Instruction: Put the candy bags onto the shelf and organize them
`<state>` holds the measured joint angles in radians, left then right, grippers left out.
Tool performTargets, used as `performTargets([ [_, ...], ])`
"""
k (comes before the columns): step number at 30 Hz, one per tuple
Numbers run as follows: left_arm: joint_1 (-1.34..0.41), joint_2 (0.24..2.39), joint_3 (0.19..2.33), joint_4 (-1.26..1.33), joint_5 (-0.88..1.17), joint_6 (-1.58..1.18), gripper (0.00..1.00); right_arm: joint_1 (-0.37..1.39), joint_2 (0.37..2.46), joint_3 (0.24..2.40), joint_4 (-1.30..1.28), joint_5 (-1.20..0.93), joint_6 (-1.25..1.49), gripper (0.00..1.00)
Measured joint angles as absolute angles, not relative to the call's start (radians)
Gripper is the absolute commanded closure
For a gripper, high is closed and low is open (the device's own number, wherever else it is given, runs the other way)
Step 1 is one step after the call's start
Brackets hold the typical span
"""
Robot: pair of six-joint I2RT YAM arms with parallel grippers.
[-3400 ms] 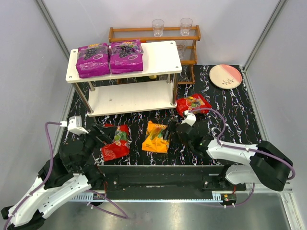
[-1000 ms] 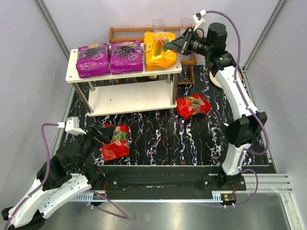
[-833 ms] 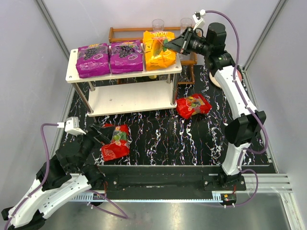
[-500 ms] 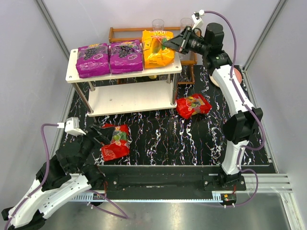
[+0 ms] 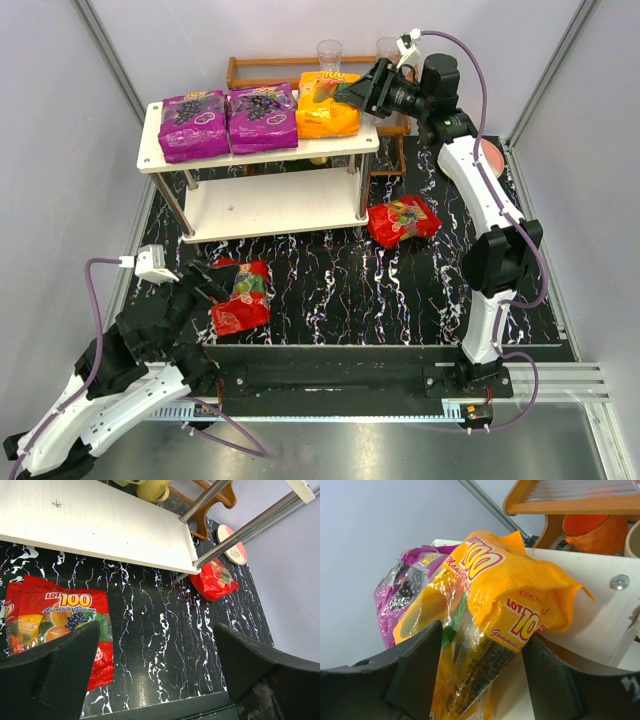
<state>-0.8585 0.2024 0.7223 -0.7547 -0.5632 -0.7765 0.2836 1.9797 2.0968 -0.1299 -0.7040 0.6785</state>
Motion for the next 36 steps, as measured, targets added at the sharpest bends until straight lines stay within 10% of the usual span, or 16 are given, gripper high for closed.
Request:
performTargets([
  [8, -0.859, 0.193, 0.722, -0.755, -0.563, -0.778, 0.01, 0.255, 1.980, 2.104, -0.155, -0.694, 0.662, 0.02],
  [18, -0.859, 0.183, 0.722, -0.756, -0.564, -0.783, 0.01, 0.201, 1.979, 2.179, -0.151, -0.694, 0.659, 0.00],
  [20, -0.859, 0.183, 0.722, -0.756, -0.564, -0.783, 0.01, 0.197, 1.971, 2.166, -0.155, -0.660, 0.653, 0.12],
  [24, -0.859, 0.182, 0.722, -0.756, -0.564, -0.783, 0.01, 0.196, 1.927, 2.124, -0.210, -0.481, 0.617, 0.96],
  [36, -0.859, 0.183, 0.722, -0.756, -0.564, -0.783, 0.01, 0.219, 1.913, 2.178, -0.386, -0.141, 0.471, 1.00],
])
